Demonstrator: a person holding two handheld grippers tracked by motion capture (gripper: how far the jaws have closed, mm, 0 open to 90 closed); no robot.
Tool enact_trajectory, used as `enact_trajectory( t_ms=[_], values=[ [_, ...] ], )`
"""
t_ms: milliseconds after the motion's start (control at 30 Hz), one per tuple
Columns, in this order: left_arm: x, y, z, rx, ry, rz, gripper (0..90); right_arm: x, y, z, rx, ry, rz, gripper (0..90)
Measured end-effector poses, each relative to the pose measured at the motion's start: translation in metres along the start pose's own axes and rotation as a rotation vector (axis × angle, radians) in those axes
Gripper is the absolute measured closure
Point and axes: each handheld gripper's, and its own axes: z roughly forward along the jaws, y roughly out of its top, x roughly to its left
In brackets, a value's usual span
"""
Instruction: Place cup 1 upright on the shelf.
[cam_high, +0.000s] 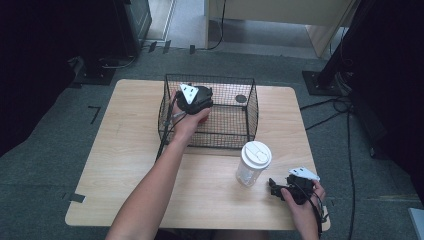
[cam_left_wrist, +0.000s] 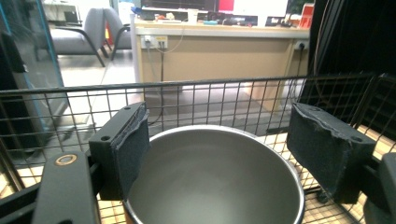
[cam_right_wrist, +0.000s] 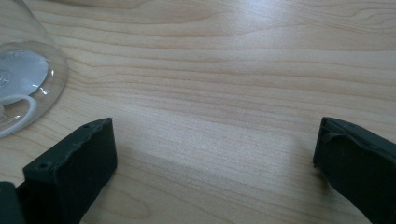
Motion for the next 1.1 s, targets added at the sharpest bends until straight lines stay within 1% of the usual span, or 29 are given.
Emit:
enact_trajectory(
  t_ms=[67, 100, 133, 167, 200, 267, 300, 333, 367, 400, 433, 467, 500, 567, 600, 633, 667, 700, 733, 767, 800, 867, 967, 1033, 1067, 1100],
  values=[
    [0.001, -0.002, 0.0, 0.009, 0.002, -0.008, 21.6, 0.0, 0.0, 0.0, 0.0, 0.0, 0.001, 0.0],
    [0.003, -0.004, -0.001, 0.001, 0.011, -0.008, 19.8, 0.0, 0.0, 0.0, 0.0, 0.0, 0.001, 0.0],
    [0.003, -0.004, -0.001, 0.001, 0.011, -0.008, 19.4, 0.0, 0.0, 0.0, 0.0, 0.0, 0.001, 0.0],
    [0.005, -0.004, -0.002, -0.006, 0.002, -0.02, 17.7, 0.0, 0.0, 0.0, 0.0, 0.0, 0.0, 0.0],
    [0.005, -0.003, -0.004, -0.015, -0.008, -0.021, 16.3, 0.0, 0.0, 0.0, 0.0, 0.0, 0.001, 0.0],
    [0.004, 0.0, -0.007, -0.038, -0.014, -0.011, 14.1, 0.0, 0.0, 0.0, 0.0, 0.0, 0.001, 0.0],
    [0.004, 0.0, -0.007, -0.038, -0.014, -0.011, 13.5, 0.0, 0.0, 0.0, 0.0, 0.0, 0.001, 0.0],
    [0.004, 0.006, -0.011, -0.066, -0.013, -0.019, 12.8, 0.0, 0.0, 0.0, 0.0, 0.0, 0.001, 0.0],
    [0.004, 0.009, -0.014, -0.078, -0.017, -0.029, 12.4, 0.0, 0.0, 0.0, 0.0, 0.0, 0.001, 0.0],
    [0.004, 0.009, -0.014, -0.078, -0.017, -0.029, 12.4, 0.0, 0.0, 0.0, 0.0, 0.0, 0.001, 0.0],
    [0.005, 0.012, -0.016, -0.088, -0.019, -0.038, 12.6, 0.0, 0.0, 0.0, 0.0, 0.0, 0.0, 0.0],
    [0.006, 0.018, -0.021, -0.113, -0.015, -0.029, 13.3, 0.0, 0.0, 0.0, 0.0, 0.0, 0.0, 0.0],
    [0.006, 0.021, -0.024, -0.121, -0.012, -0.026, 13.9, 0.0, 0.0, 0.0, 0.001, 0.0, 0.0, 0.0],
    [0.007, 0.023, -0.027, -0.12, -0.013, -0.027, 13.7, 0.0, 0.0, 0.0, 0.0, 0.0, 0.002, 0.0],
    [0.01, 0.028, -0.032, -0.118, -0.018, -0.035, 13.0, 0.0, 0.0, 0.0, 0.0, 0.0, 0.002, 0.0],
    [0.01, 0.028, -0.032, -0.118, -0.018, -0.035, 12.2, 0.0, 0.0, 0.0, 0.0, 0.0, 0.002, 0.0],
    [0.013, 0.034, -0.041, -0.109, -0.03, -0.051, 11.3, 0.0, 0.0, 0.0, 0.0, 0.0, 0.003, 0.0],
    [0.013, 0.034, -0.041, -0.109, -0.03, -0.051, 10.6, 0.0, 0.0, 0.0, 0.0, 0.0, 0.003, 0.0],
    [0.014, 0.036, -0.047, -0.097, -0.036, -0.057, 10.2, 0.0, 0.0, 0.0, 0.0, 0.0, 0.002, 0.0],
    [0.014, 0.036, -0.047, -0.097, -0.036, -0.057, 8.8, 0.0, 0.0, 0.0, 0.001, 0.0, 0.002, 0.0],
    [0.017, 0.037, -0.053, -0.07, -0.046, -0.065, 7.4, 0.0, 0.0, 0.0, 0.001, 0.0, 0.002, 0.0],
    [0.02, 0.036, -0.061, -0.065, -0.061, -0.107, 7.1, 0.0, 0.0, 0.0, 0.001, 0.0, 0.001, 0.0],
    [0.024, 0.034, -0.073, -0.052, -0.07, -0.111, 4.5, 0.0, 0.0, 0.0, 0.001, 0.0, 0.001, 0.0],
    [0.026, 0.032, -0.082, -0.041, -0.074, -0.116, 4.4, 0.0, 0.0, 0.0, 0.001, 0.0, 0.001, 0.0],
    [0.026, 0.032, -0.082, -0.041, -0.074, -0.116, 4.4, 0.0, 0.0, 0.0, 0.001, 0.0, 0.0, 0.0],
    [0.028, 0.03, -0.09, -0.022, -0.09, -0.107, 3.9, 0.0, 0.0, 0.0, 0.001, 0.0, 0.001, 0.0]
  ],
)
